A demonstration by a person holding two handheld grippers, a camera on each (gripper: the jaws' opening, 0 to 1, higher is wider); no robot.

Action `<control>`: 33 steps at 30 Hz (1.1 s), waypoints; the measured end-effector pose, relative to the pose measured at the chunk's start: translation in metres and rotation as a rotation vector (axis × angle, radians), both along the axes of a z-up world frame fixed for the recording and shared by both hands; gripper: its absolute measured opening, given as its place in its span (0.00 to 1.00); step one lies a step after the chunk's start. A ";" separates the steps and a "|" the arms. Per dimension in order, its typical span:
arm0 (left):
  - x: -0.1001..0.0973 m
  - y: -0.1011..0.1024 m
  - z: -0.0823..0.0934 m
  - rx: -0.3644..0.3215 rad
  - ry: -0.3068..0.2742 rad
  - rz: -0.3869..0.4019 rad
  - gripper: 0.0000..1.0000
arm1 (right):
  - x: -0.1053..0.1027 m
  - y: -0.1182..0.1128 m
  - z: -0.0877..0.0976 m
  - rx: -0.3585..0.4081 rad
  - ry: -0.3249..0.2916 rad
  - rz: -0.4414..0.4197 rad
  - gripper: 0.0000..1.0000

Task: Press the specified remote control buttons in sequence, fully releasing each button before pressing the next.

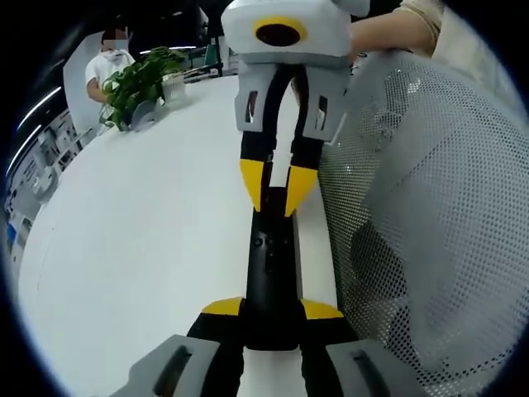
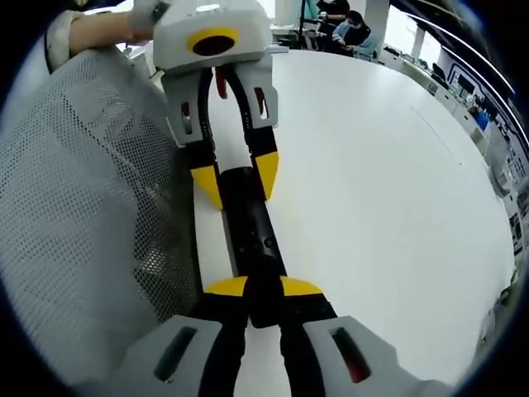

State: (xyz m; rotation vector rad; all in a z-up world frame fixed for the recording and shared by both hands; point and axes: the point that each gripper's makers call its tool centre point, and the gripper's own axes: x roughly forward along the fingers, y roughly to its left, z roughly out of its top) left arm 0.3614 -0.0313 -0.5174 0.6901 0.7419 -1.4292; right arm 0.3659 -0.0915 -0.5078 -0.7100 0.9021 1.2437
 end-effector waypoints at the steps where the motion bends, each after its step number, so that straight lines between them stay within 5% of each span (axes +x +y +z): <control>1: 0.000 0.000 0.000 0.000 0.000 0.001 0.24 | 0.000 0.000 0.000 -0.001 0.007 0.001 0.11; 10: 0.000 0.001 0.000 0.000 0.002 0.001 0.24 | -0.001 0.001 -0.001 -0.043 0.038 0.055 0.11; 13: 0.000 0.001 0.000 0.000 0.002 -0.001 0.24 | -0.002 0.001 -0.001 -0.109 -0.009 0.127 0.11; 33: 0.000 0.001 0.000 0.008 -0.002 -0.006 0.24 | -0.002 0.004 -0.003 -0.173 -0.010 0.191 0.10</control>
